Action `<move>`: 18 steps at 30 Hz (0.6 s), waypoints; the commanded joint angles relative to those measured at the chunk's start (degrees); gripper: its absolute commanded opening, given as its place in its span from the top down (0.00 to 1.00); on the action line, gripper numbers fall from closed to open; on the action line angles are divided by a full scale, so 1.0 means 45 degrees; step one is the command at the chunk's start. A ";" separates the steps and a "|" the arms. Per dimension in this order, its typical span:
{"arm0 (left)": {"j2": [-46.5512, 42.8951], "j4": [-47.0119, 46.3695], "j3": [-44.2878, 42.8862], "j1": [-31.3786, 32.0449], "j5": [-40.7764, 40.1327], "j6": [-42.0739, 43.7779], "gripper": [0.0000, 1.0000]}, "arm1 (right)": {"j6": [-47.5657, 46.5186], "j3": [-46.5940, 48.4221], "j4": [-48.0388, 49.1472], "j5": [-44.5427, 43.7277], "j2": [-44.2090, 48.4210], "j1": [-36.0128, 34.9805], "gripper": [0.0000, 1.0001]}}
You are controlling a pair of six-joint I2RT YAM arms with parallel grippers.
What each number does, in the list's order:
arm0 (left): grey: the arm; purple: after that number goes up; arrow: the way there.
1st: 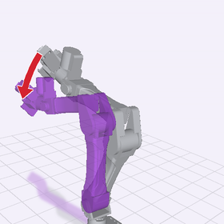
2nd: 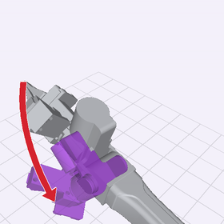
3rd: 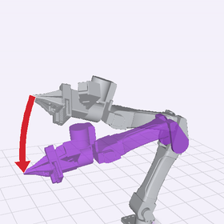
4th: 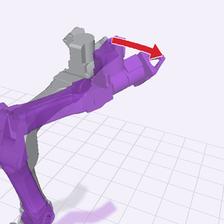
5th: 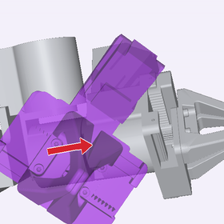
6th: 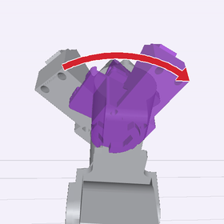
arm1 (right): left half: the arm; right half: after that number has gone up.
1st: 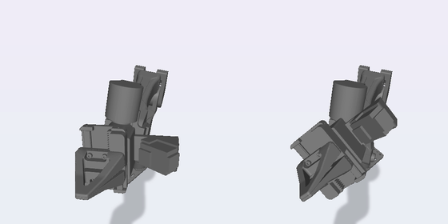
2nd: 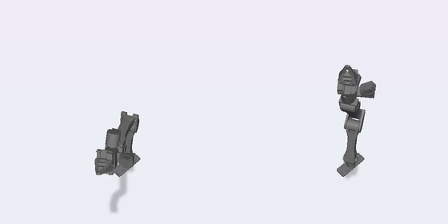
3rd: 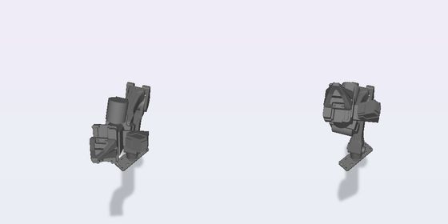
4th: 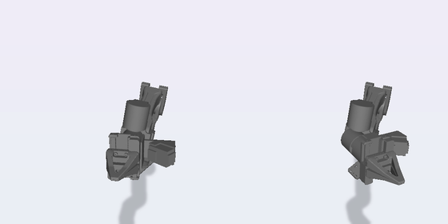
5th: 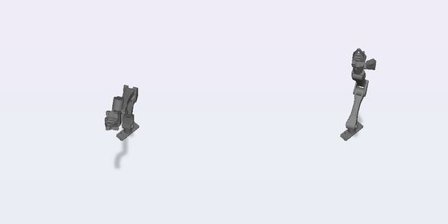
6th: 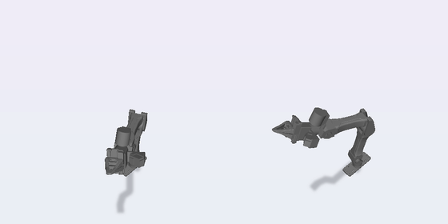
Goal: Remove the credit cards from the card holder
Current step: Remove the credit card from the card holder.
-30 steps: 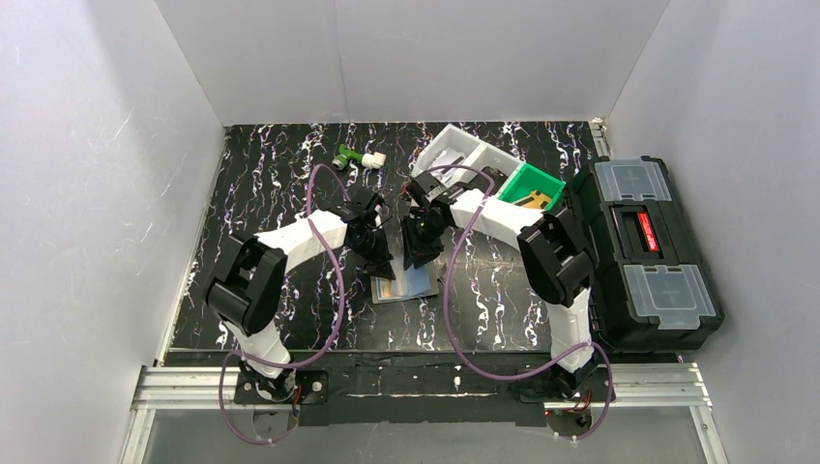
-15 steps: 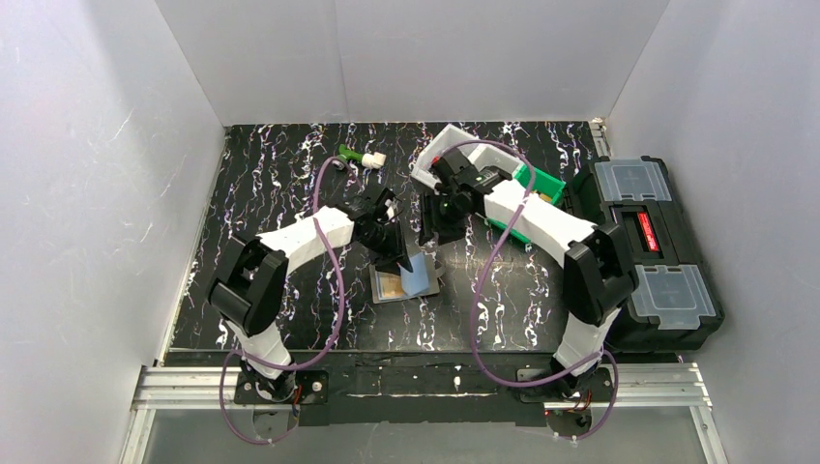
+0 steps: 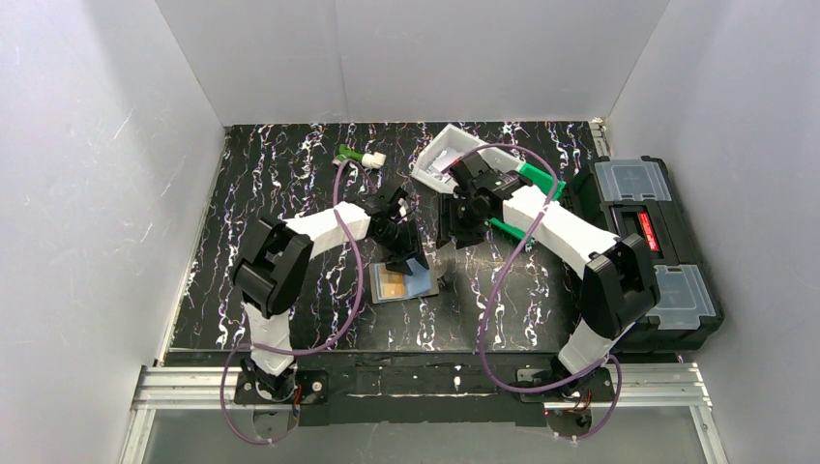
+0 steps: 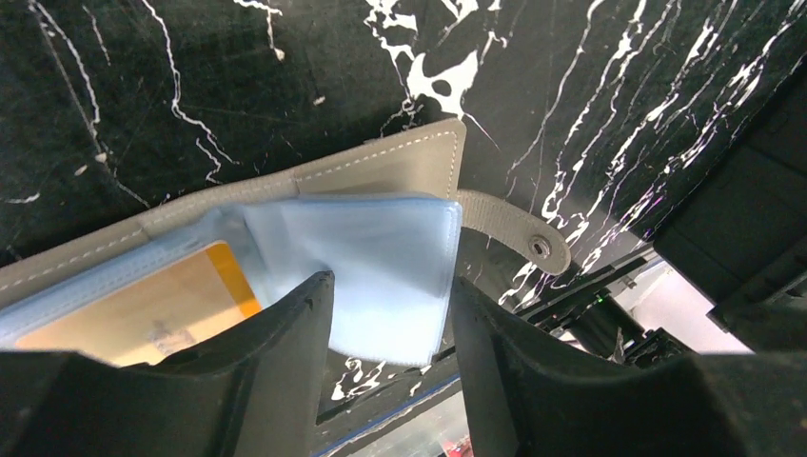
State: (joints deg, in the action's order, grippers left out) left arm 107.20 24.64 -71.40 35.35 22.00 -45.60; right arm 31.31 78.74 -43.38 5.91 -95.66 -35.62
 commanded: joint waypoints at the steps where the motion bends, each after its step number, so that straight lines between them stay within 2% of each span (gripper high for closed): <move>1: 0.0198 -0.0205 -0.0291 0.0054 0.0430 -0.0317 0.51 | 0.0023 -0.0206 -0.0079 -0.0142 0.0620 0.0097 0.42; 8: -0.0100 -0.0025 -0.0412 0.0054 0.0203 -0.0168 0.45 | 0.0002 -0.0206 -0.0045 0.0214 0.0547 0.0102 0.42; 18: -0.0959 0.0702 -0.0600 -0.0077 -0.0332 0.0369 0.42 | 0.0299 -0.0050 0.0148 0.1231 0.0567 0.0083 0.42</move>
State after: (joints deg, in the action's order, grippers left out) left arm 107.83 24.86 -72.16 35.35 21.85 -45.76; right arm 31.48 77.80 -43.57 8.32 -95.02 -35.35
